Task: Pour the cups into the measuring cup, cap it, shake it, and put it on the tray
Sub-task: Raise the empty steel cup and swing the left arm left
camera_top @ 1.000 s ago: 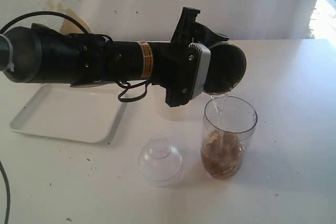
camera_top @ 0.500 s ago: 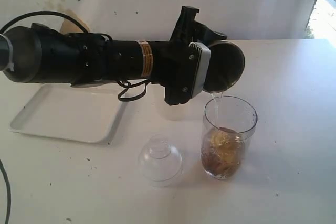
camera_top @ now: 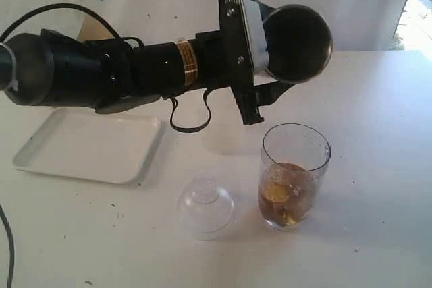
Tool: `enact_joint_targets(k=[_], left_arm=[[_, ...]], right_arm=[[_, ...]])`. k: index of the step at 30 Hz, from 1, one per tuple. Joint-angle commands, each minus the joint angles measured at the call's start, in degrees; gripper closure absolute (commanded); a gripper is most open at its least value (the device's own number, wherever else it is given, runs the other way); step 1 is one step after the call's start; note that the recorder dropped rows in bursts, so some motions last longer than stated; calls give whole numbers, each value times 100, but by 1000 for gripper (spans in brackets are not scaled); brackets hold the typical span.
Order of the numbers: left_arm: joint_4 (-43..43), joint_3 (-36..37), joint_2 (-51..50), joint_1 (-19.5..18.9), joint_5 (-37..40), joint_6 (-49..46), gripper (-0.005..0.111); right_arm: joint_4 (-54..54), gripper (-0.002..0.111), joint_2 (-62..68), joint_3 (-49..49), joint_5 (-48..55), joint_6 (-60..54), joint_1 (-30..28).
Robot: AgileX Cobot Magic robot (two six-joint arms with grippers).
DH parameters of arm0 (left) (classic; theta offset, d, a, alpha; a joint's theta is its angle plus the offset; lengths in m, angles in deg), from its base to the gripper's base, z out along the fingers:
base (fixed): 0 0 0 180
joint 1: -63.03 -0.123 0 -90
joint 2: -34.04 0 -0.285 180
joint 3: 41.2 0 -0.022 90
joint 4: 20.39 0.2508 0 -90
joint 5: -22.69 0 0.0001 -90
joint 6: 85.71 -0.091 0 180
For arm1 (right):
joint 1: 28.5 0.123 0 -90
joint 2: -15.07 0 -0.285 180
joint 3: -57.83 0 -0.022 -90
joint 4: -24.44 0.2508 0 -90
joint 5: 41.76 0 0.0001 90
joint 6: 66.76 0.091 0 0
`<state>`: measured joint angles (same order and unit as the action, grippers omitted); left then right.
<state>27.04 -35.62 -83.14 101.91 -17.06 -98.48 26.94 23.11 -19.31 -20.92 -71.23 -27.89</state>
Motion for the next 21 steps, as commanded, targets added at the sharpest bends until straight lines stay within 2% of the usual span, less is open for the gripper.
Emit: enact_joint_targets(k=[1,8,13,17,21], left_arm=[[-911,-49,76,19,-223,1600,107],[-2102,-49,279,8,32,2546,107],[-3040,-49,798,-6,1448,2715,107],[-3074,-28,1144,-246,2502,2689,107],[-3074,237,1473,-544,2560,2733,107]], right_arm=[[-12,108,-25,-7,-76,19,2],[-12,108,-25,-7,-76,19,2],[-12,108,-25,-7,-76,19,2],[-12,108,-25,-7,-76,19,2],[-12,108,-25,-7,-76,19,2]])
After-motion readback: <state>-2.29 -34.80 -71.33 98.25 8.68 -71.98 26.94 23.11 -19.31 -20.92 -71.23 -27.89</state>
